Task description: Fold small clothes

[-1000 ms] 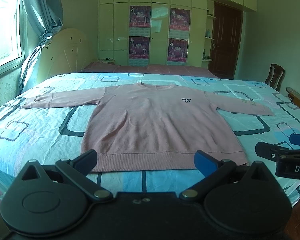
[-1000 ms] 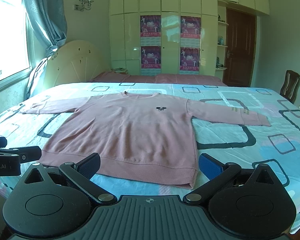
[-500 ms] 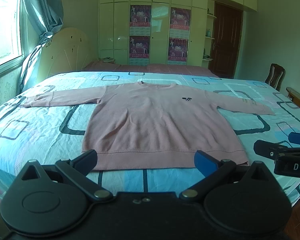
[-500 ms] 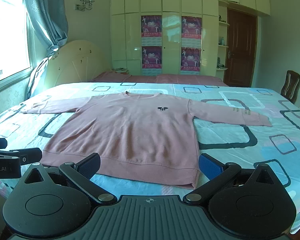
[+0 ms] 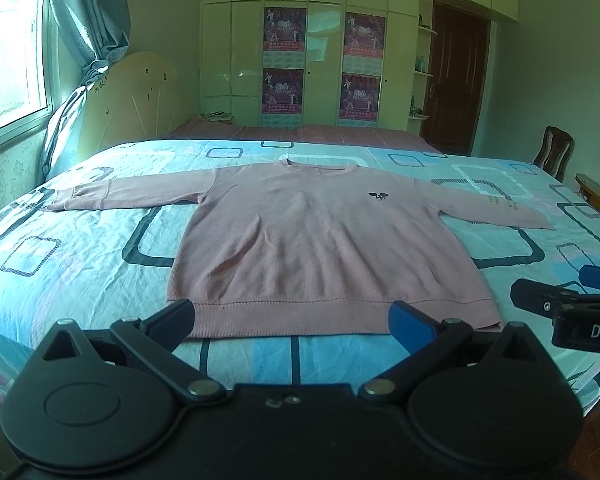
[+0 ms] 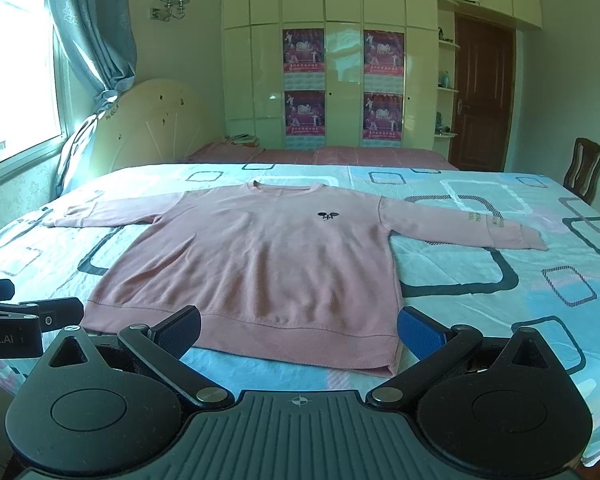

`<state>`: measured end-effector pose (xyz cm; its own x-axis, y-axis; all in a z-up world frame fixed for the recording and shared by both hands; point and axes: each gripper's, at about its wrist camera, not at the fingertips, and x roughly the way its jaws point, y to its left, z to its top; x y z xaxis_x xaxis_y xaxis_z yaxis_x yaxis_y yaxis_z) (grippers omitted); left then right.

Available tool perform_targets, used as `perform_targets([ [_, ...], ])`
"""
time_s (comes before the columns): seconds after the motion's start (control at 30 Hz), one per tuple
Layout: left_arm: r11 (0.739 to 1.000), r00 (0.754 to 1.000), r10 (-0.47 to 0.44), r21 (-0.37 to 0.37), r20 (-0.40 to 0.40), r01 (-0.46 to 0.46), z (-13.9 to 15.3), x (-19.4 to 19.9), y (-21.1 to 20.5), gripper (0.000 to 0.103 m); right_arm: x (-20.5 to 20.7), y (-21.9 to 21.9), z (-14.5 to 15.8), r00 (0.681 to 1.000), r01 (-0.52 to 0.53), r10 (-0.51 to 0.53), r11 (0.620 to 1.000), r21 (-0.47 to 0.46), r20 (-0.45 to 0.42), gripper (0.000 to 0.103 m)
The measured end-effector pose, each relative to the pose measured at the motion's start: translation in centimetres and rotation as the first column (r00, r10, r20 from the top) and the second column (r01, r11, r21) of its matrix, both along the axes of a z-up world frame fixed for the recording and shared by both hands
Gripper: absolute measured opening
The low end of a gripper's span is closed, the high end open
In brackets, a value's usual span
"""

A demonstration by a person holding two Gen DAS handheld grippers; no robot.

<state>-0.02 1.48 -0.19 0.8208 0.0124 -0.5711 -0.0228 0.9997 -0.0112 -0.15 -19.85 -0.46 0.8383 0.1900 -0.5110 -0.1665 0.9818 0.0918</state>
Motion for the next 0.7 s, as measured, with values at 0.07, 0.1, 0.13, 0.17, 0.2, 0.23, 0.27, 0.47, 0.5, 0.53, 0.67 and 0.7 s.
perform_targets([
  [0.07,1.000,1.000,-0.001,-0.003,-0.003,0.001,0.0,0.2,0.1,0.102,0.2,0.1,-0.1,1.000,0.001,-0.001,1.000,0.003,-0.003,0.103],
  [0.1,1.000,1.000,-0.004,-0.002,-0.003,0.004,-0.1,0.2,0.1,0.102,0.3,0.2,-0.2,1.000,0.003,-0.003,1.000,0.005,-0.004,0.103],
  [0.13,1.000,1.000,-0.005,0.003,-0.005,0.005,-0.1,0.4,0.0,0.102,0.4,0.1,-0.2,1.000,0.005,-0.005,1.000,0.006,-0.006,0.103],
  [0.17,1.000,1.000,-0.006,0.008,-0.009,0.006,-0.1,0.6,0.0,0.102,0.6,0.0,-0.3,1.000,0.008,-0.007,1.000,0.009,-0.009,0.103],
  [0.2,1.000,1.000,-0.008,0.009,-0.011,0.008,-0.2,0.8,0.0,0.102,0.8,0.0,-0.4,1.000,0.010,-0.010,1.000,0.011,-0.011,0.103],
  [0.23,1.000,1.000,-0.012,0.009,-0.011,0.012,-0.2,1.1,0.0,0.102,1.1,-0.1,-0.4,1.000,0.013,-0.013,1.000,0.011,-0.013,0.103],
  [0.27,1.000,1.000,-0.016,0.008,-0.010,0.016,-0.2,1.4,0.0,0.102,1.4,-0.2,-0.5,1.000,0.016,-0.016,1.000,0.011,-0.014,0.103],
  [0.47,1.000,1.000,-0.028,0.004,0.000,0.028,0.2,4.2,0.1,0.102,4.2,-0.7,-0.1,0.999,0.043,-0.043,0.999,0.013,-0.011,0.103],
  [0.5,1.000,1.000,-0.029,0.001,0.004,0.029,0.2,4.7,0.2,0.102,4.9,-0.8,-0.1,0.999,0.048,-0.048,0.999,0.014,-0.010,0.103],
  [0.53,1.000,1.000,-0.031,-0.003,0.004,0.031,0.2,5.4,0.3,0.102,5.5,-0.7,0.0,0.999,0.052,-0.052,0.999,0.014,-0.010,0.103],
  [0.67,0.999,0.999,-0.044,-0.013,-0.009,0.043,-0.3,8.2,0.8,0.102,8.3,-0.6,-0.2,0.997,0.069,-0.069,0.998,0.008,-0.018,0.103],
  [0.7,0.999,0.999,-0.047,-0.013,-0.014,0.047,-0.5,8.8,0.9,0.102,9.1,-0.6,-0.3,0.997,0.073,-0.073,0.997,0.004,-0.022,0.103],
])
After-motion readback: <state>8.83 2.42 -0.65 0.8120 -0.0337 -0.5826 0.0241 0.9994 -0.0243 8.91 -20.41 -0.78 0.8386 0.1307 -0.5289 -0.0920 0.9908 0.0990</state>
